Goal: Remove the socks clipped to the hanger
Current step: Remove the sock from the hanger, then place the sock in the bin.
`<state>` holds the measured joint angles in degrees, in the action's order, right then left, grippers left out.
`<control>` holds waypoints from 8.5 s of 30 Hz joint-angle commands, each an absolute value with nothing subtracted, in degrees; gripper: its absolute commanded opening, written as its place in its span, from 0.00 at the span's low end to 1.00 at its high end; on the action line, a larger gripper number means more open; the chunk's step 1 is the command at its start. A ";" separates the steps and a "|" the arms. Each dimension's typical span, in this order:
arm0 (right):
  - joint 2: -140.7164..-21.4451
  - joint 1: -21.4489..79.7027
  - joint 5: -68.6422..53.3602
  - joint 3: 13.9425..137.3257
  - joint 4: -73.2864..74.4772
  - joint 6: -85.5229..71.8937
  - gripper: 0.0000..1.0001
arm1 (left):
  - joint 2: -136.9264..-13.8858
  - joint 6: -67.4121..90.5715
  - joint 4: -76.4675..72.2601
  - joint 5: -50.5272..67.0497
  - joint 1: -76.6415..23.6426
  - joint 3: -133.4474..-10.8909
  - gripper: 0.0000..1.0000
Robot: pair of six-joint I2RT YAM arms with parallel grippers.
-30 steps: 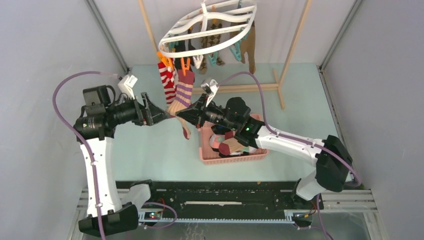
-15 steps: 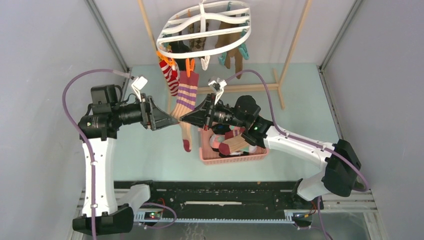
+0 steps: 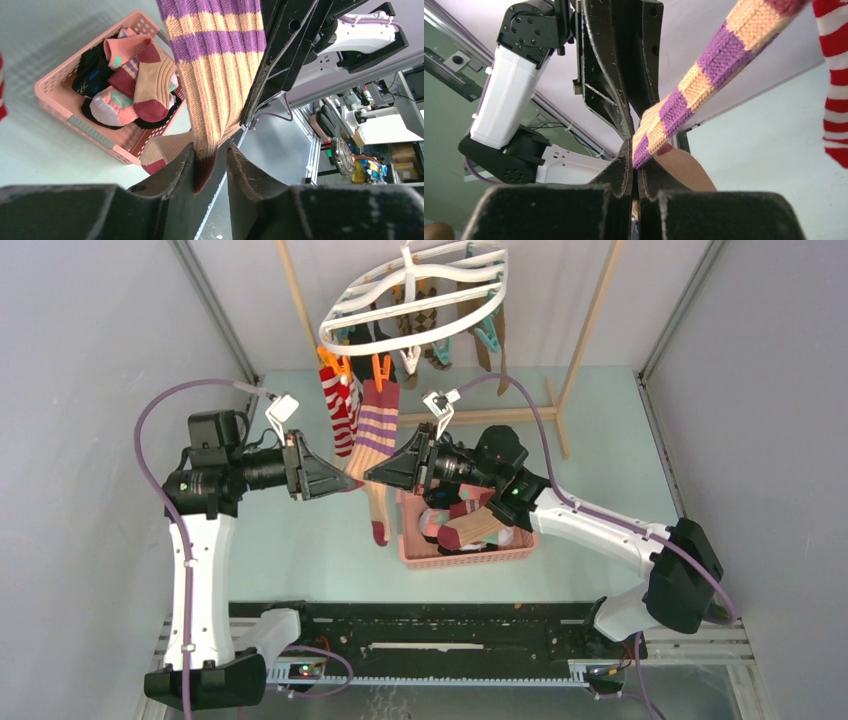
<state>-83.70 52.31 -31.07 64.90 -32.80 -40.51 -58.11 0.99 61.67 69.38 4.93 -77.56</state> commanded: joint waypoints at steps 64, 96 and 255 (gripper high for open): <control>-102.33 53.62 20.38 96.96 -23.55 -29.54 0.61 | -54.49 10.11 50.14 59.77 -2.20 -72.51 0.00; -103.04 50.92 14.52 93.08 -35.45 -38.47 0.00 | -53.41 4.22 56.32 56.64 -2.20 -72.63 0.00; -90.30 46.87 -8.67 36.56 -23.40 -51.31 0.19 | -57.12 -11.72 70.54 48.28 18.04 -81.45 1.00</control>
